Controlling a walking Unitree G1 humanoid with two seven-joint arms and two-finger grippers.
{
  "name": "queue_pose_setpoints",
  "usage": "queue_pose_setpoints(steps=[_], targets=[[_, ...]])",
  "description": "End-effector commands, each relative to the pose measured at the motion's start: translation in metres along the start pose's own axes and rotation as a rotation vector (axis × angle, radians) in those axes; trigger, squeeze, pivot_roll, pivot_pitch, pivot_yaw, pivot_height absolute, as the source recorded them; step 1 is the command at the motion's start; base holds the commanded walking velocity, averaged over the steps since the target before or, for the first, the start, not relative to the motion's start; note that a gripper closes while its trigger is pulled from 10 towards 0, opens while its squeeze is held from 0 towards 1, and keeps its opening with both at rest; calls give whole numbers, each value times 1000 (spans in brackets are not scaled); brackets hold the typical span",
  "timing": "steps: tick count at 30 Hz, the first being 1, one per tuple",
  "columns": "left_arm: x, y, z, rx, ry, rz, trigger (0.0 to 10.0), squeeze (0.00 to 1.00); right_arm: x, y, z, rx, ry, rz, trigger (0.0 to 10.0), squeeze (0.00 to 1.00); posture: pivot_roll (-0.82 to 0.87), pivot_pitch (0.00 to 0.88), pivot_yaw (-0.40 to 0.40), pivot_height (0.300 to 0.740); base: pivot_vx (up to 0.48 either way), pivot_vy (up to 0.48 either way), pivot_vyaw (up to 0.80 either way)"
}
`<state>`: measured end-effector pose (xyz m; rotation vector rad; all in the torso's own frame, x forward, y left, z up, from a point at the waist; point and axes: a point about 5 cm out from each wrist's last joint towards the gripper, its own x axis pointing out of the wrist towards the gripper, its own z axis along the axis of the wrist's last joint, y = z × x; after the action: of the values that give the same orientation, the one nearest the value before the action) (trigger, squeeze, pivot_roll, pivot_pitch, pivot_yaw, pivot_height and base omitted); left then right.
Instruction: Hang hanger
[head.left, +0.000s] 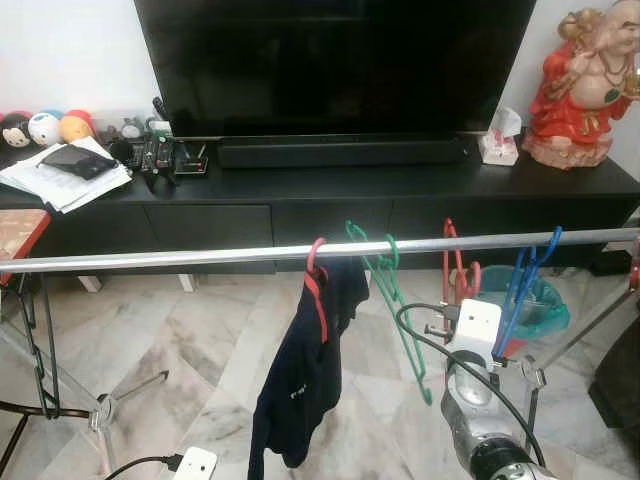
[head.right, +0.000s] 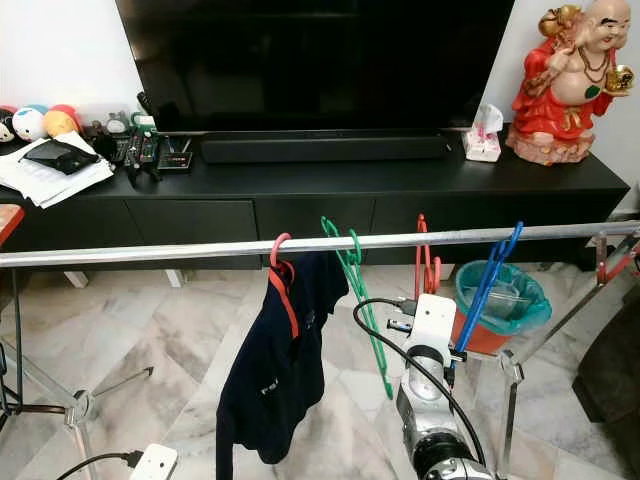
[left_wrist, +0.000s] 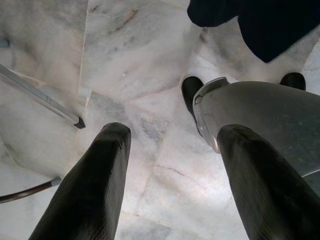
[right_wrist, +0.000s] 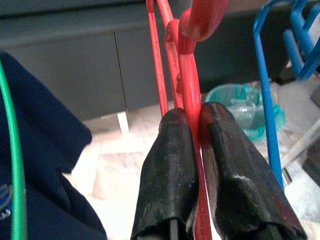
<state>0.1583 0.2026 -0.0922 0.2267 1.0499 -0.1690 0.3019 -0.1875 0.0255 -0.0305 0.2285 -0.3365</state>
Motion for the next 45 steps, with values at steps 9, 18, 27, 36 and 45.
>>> queue_pose_setpoints(steps=[9, 18, 27, 36, 45], targets=[[-1, -1, -6, 33, 16, -14, 10000, 0, 5, -4, 18, 9, -95, -21, 10000, 0, 90, 0, 0, 740, 0, 0, 0], [0, -2, -2, 35, 6, -15, 10000, 0, 23, -2, 35, -45, -41, 46, 10000, 0, 89, 0, 0, 740, 0, 0, 0], [1, -2, 2, 28, 1, -13, 10000, 0, 32, 10, 46, -40, 28, 127, 10000, 0, 97, 0, -2, 740, 0, 0, 0], [1, -3, 4, 32, -3, -15, 10000, 0, 32, 10, 41, 31, 93, 83, 10000, 0, 98, 0, -1, 740, 0, 0, 0], [2, -7, 8, 34, -6, -21, 10000, 0, 32, 6, 37, 78, 118, 53, 10000, 1000, 99, 0, -1, 740, 0, 0, 0]])
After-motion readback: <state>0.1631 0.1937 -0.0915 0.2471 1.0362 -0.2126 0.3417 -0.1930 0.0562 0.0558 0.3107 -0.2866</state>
